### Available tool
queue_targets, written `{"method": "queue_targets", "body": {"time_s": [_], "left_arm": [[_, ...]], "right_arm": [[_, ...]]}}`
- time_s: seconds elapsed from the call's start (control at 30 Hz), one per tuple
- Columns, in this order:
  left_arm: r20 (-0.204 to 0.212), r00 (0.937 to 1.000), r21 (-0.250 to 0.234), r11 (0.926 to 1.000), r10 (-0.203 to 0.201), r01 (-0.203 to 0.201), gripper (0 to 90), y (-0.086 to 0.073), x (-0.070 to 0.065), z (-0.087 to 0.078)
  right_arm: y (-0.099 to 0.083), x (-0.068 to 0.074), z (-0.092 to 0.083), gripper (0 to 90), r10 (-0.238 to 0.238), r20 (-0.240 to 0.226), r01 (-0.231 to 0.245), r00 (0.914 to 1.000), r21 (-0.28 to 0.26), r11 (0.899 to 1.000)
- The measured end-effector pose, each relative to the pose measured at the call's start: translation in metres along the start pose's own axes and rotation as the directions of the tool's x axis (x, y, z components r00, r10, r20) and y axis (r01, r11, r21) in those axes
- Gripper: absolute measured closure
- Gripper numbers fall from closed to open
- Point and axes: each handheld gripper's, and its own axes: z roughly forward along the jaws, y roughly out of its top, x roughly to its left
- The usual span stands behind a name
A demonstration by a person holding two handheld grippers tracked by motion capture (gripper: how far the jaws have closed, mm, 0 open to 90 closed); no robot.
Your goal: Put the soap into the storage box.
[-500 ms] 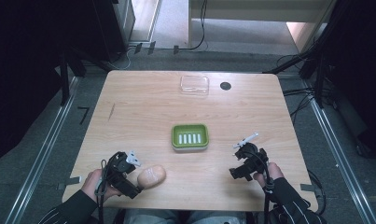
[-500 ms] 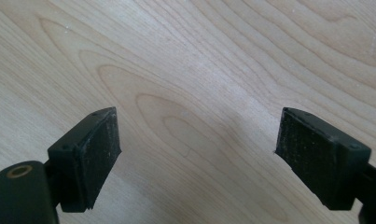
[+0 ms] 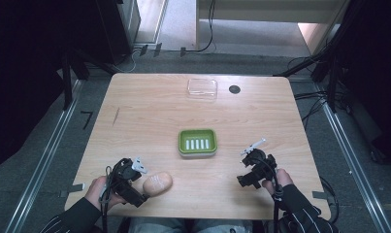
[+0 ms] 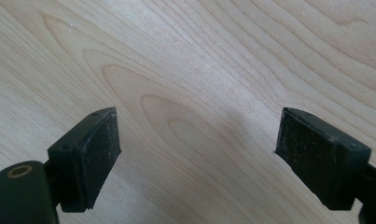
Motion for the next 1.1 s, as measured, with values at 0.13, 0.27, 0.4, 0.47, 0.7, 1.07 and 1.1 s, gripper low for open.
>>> {"method": "queue_targets", "body": {"time_s": [0.13,0.27,0.4,0.47,0.7,1.07,1.1], "left_arm": [[0.004,1.0000,-0.005,0.9999,0.009,-0.009,3.1,0.002,-0.001,-0.001],[0.002,0.9999,-0.005,0.9999,0.014,-0.014,3.1,0.004,-0.002,-0.001],[0.001,0.9997,-0.007,0.9997,0.024,-0.024,3.0,0.010,-0.006,0.000],[0.004,0.9995,-0.004,0.9995,0.032,-0.032,3.0,0.011,-0.007,0.000],[-0.008,0.9997,-0.007,0.9998,0.021,-0.021,3.0,0.013,-0.008,-0.001],[-0.009,0.9997,0.001,0.9998,0.021,-0.021,3.0,0.023,-0.014,0.003],[-0.008,0.9996,0.000,0.9997,0.026,-0.026,3.0,0.024,-0.014,0.003]], "right_arm": [[0.000,0.000,0.001,14.1,-0.006,0.002,0.006,1.0000,-0.001,1.000],[0.000,0.001,0.001,14.1,-0.019,0.006,0.019,0.9998,-0.003,1.000],[0.002,0.001,0.002,14.1,-0.017,0.004,0.017,0.9999,-0.001,1.000],[0.004,0.003,0.003,14.1,-0.023,0.002,0.023,0.9997,0.000,1.000],[0.006,0.004,0.003,14.1,-0.026,0.005,0.026,0.9996,0.002,1.000],[0.008,0.005,0.005,14.1,-0.038,0.004,0.038,0.9993,0.005,0.999],[0.008,0.005,0.005,14.1,-0.040,0.003,0.040,0.9992,0.005,0.999]]}}
